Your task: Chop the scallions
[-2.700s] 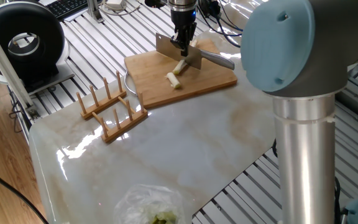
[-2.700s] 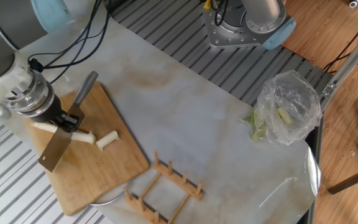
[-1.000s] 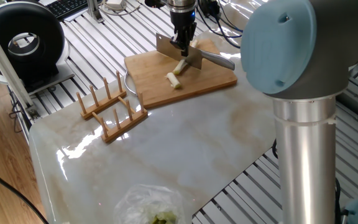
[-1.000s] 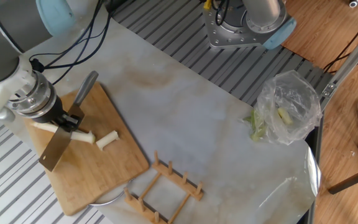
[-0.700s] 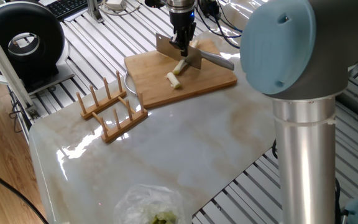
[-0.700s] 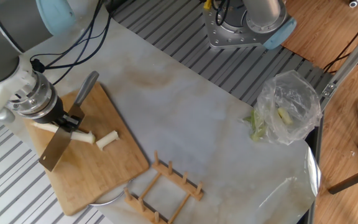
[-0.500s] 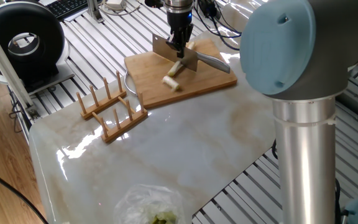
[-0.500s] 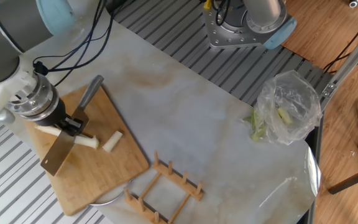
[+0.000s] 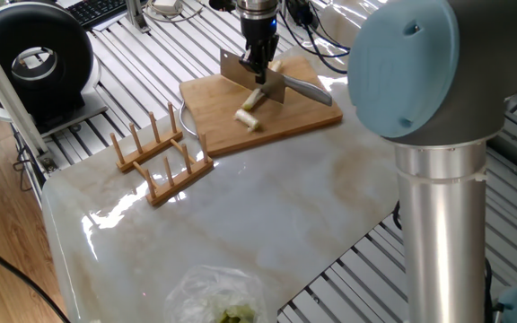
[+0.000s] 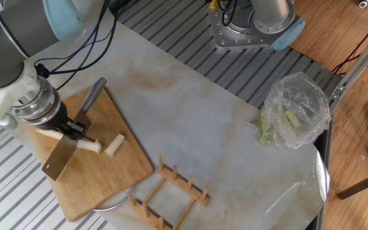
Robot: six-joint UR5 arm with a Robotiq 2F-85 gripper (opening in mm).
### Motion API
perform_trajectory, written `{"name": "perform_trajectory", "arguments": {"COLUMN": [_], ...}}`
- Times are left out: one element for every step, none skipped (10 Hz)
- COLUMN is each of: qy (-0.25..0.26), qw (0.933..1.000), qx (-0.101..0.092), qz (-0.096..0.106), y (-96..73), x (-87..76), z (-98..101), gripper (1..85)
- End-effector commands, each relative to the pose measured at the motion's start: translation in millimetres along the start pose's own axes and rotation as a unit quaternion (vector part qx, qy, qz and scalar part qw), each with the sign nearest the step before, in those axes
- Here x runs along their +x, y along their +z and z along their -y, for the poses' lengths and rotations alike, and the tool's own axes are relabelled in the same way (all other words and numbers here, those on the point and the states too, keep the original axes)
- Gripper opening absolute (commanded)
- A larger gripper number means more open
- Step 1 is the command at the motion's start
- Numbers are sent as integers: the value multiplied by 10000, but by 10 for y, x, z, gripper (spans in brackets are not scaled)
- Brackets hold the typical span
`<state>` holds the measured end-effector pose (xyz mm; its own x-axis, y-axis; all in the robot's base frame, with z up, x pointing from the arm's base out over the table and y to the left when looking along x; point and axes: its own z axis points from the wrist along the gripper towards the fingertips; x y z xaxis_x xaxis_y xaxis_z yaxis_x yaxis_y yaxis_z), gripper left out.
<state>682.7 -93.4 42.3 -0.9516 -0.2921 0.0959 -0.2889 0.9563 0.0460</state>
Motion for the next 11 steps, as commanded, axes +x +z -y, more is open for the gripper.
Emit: {"name": "perform_trajectory", "arguments": {"qy": [-49, -56, -47, -53, 2, 15, 36, 2, 15, -9, 1], "qw": [10000, 10000, 10000, 9998, 9997, 9997, 9997, 10000, 10000, 9999, 9999], "qx": [-22, -15, 61, 160, 114, 19, 181, 55, 73, 89, 48], "qz": [53, 50, 11, -133, -230, -256, -169, -59, 24, 75, 128], "y": [13, 7, -43, -219, -376, -462, -423, -344, -313, -292, -270], "x": [-16, -16, -7, 20, 30, 36, 11, -21, -60, -92, -116], "z": [49, 52, 81, 92, 2, -74, -39, -18, -25, -20, -43], "gripper": [13, 13, 13, 13, 13, 13, 13, 13, 13, 13, 13]}}
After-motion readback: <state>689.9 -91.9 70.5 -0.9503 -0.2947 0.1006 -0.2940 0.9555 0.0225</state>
